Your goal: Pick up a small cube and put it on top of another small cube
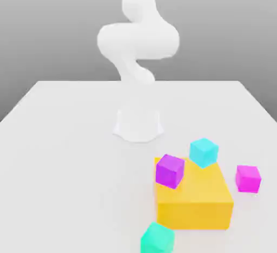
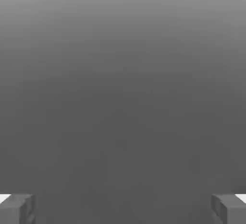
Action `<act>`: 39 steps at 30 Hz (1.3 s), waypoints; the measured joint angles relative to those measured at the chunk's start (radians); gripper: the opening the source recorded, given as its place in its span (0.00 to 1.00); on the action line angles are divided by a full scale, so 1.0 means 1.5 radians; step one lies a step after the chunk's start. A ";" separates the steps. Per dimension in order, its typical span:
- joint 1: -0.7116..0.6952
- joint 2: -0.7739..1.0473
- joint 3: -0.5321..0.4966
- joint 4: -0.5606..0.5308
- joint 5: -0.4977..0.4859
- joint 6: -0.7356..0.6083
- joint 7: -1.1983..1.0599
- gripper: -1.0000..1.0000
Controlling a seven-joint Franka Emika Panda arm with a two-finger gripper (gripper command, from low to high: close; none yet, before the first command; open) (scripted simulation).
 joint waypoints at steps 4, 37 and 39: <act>0.071 0.100 0.017 -0.042 0.012 0.054 -0.081 0.50; 0.383 0.679 0.079 -0.203 -0.140 0.396 -0.289 0.00; 0.368 0.636 0.100 -0.211 -0.112 0.363 -0.310 0.00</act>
